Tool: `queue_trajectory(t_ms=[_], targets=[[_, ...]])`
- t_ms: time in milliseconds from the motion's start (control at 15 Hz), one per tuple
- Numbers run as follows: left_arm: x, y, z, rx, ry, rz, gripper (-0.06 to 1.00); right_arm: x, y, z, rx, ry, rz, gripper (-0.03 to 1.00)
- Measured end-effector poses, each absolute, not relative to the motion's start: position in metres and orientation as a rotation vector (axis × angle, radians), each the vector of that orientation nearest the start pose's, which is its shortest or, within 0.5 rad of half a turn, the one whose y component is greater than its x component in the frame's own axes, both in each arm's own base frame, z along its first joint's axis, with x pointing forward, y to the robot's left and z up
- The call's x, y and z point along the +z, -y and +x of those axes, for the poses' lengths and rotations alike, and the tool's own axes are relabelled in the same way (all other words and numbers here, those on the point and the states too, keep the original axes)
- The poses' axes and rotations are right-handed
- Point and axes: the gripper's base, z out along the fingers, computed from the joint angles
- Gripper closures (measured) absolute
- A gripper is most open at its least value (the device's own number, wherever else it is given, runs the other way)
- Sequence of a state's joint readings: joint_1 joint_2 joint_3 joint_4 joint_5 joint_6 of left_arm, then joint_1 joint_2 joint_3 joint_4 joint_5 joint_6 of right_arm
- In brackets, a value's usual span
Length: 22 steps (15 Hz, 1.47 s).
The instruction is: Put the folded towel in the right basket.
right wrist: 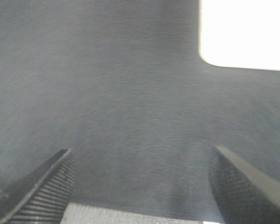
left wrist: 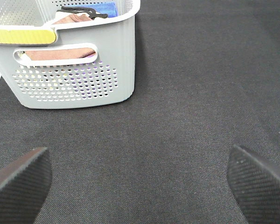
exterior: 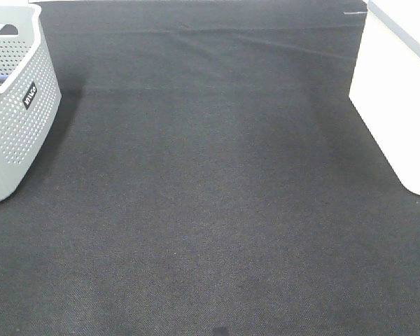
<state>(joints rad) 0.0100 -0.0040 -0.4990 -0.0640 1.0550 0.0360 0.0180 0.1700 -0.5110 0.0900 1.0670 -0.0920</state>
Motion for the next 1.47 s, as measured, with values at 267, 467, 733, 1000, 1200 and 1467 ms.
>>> queue_trajectory(t_ms=[267, 467, 733, 1000, 1200, 1467], targets=[[0.278, 0.005, -0.005, -0.048, -2.034, 0.029, -0.02, 0.280, -0.007, 0.005, 0.049, -2.107, -0.090, 0.22], [0.278, 0.005, -0.005, -0.048, -2.034, 0.029, -0.02, 0.280, -0.007, -0.007, 0.045, -2.033, -0.092, 0.22], [0.278, 0.005, -0.005, -0.048, -2.034, 0.029, -0.02, 0.280, -0.007, -0.008, 0.044, -2.026, -0.093, 0.22], [0.278, 0.005, -0.005, -0.048, -2.034, 0.029, -0.02, 0.280, -0.007, -0.008, 0.044, -2.026, -0.093, 0.22], [0.278, 0.005, -0.005, -0.048, -2.034, 0.029, -0.02, 0.280, -0.007, -0.008, 0.044, -2.026, -0.093, 0.22], [0.278, 0.005, -0.005, -0.048, -2.034, 0.029, -0.02, 0.280, -0.007, -0.008, 0.044, -2.026, -0.093, 0.22]])
